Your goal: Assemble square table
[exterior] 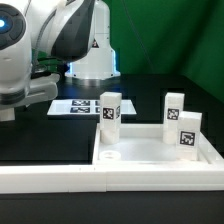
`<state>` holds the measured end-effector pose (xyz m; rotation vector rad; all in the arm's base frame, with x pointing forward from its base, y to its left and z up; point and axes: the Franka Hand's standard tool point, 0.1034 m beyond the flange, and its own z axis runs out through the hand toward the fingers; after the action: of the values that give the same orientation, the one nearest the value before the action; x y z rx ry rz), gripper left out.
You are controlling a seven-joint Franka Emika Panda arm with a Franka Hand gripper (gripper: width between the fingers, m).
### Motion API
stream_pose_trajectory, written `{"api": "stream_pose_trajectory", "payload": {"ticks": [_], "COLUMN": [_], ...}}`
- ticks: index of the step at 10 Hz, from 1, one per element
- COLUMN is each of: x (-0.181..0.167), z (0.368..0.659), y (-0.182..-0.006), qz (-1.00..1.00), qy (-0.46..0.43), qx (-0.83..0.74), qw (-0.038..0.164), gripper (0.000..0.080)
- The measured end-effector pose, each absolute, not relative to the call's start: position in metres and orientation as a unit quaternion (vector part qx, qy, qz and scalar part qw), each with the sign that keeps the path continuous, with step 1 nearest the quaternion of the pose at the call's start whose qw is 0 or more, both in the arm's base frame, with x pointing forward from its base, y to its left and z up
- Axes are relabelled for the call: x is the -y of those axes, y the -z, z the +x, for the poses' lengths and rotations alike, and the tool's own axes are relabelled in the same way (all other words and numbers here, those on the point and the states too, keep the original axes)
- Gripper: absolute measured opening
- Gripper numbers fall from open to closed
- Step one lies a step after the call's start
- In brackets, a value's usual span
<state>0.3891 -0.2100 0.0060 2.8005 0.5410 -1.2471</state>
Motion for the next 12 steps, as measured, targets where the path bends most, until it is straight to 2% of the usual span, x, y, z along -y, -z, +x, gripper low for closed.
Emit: {"api": "stream_pose_trajectory", "payload": {"ticks": [1,2,3,9,11,12], "x": [0.21,0.21,0.21,0.206,0.164,0.145], "z": [0.389,0.389,0.389,0.391,0.431,0.447], "y": [-0.006,-0.006,-0.006,-0.008,-0.023,-0.032], "qz": [0.9,0.9,0.9,0.899,0.907,0.912], "qy": [0.401,0.401,0.401,0.403,0.393,0.383], "qx": [-0.174,-0.174,-0.174,-0.17,-0.15,-0.144], "qw": [0.014,0.014,0.014,0.012,0.006,0.015], "gripper": [0.0413,0.0413,0.0288,0.0288,0.029,0.029]}}
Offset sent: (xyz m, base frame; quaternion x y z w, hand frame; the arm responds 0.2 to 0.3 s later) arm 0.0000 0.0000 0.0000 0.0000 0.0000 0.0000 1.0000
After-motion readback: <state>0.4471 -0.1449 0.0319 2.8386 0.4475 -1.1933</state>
